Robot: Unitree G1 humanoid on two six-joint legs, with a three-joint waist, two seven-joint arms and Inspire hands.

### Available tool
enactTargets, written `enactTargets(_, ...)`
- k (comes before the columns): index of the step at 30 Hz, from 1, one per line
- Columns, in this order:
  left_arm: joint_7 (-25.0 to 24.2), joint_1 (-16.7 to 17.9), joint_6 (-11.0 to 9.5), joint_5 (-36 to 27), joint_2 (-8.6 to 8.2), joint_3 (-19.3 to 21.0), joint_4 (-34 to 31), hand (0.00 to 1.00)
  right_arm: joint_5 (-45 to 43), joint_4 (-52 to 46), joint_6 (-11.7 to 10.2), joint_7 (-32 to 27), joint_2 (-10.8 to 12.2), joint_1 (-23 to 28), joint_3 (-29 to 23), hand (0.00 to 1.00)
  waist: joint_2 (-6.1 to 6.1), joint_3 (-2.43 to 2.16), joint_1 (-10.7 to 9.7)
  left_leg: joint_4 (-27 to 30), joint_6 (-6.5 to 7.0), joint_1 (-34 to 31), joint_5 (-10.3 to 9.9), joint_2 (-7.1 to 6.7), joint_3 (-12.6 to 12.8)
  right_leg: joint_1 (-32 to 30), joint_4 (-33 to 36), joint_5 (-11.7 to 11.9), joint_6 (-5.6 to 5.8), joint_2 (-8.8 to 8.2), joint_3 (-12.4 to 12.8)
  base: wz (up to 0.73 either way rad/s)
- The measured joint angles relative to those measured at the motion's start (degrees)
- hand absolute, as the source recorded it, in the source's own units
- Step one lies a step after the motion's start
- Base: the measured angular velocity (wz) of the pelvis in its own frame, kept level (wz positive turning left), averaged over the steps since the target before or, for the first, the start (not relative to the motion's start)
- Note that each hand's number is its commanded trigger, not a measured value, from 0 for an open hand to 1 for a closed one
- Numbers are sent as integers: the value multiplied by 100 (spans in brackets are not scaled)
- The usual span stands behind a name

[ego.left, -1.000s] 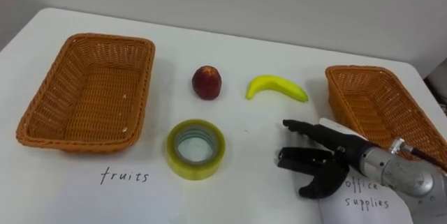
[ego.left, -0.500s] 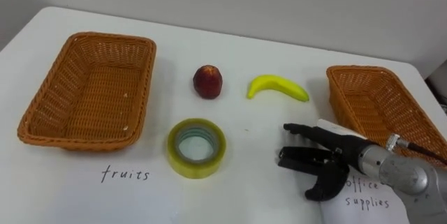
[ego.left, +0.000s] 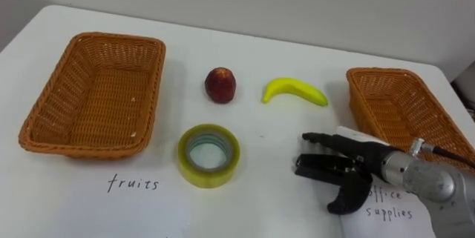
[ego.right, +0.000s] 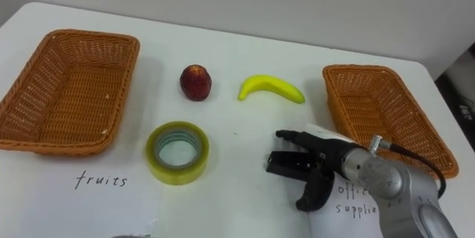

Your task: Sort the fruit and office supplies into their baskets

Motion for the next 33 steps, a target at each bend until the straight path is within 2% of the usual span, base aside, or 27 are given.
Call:
enactTargets(1, 0, -12, 1, 1, 0, 0, 5, 0, -35, 1, 1, 1, 10, -9, 0, 0, -3, 14, 2, 16, 0, -8, -1, 0, 0, -5, 2, 0, 0, 1, 0, 0)
enactTargets(4, 25, -24, 6, 2, 0, 1, 3, 0, -112, -11, 8, 1, 12, -23, 3, 0, 0, 18, 19, 14, 1, -44, -4, 1, 2, -77, 11, 0, 0, 1, -1, 0)
enactTargets(5, 27, -27, 9, -1, 0, -2, 3, 0, -113, -16, 14, 3, 12, -39, 6, 74, 0, 18, 30, 12, 1, -57, -4, 1, 5, -93, 14, 0, -1, 1, -2, 0)
enactTargets(7, 26, -26, 13, -3, 1, -68, 3, 0, -114, -17, 31, 5, 11, -70, 6, 100, 1, 18, 48, 37, 1, -99, -2, 4, 6, -97, 24, 5, -9, 2, -5, 0)
enactTargets(11, 23, -70, 13, -1, -1, -164, 3, 0, -180, -35, 64, -84, 12, -85, 7, 100, 1, 18, 70, 44, 1, -103, -2, 5, 5, -96, 37, 5, -9, 1, -14, 0)
enactTargets(19, 36, -156, 14, -4, 0, -248, -3, 0, -528, -8, 259, -397, -1, -229, 115, 100, -2, 12, 265, 48, 1, -103, -3, 9, -7, -90, 30, 6, -10, 6, -25, 0)
enactTargets(33, 137, -165, 57, -1, -3, -291, -4, 0, -344, -5, 387, -284, 0, -197, 226, 100, -14, -4, 254, 63, 1, -95, -2, 14, -6, -89, 94, 10, -16, -1, -55, 0)
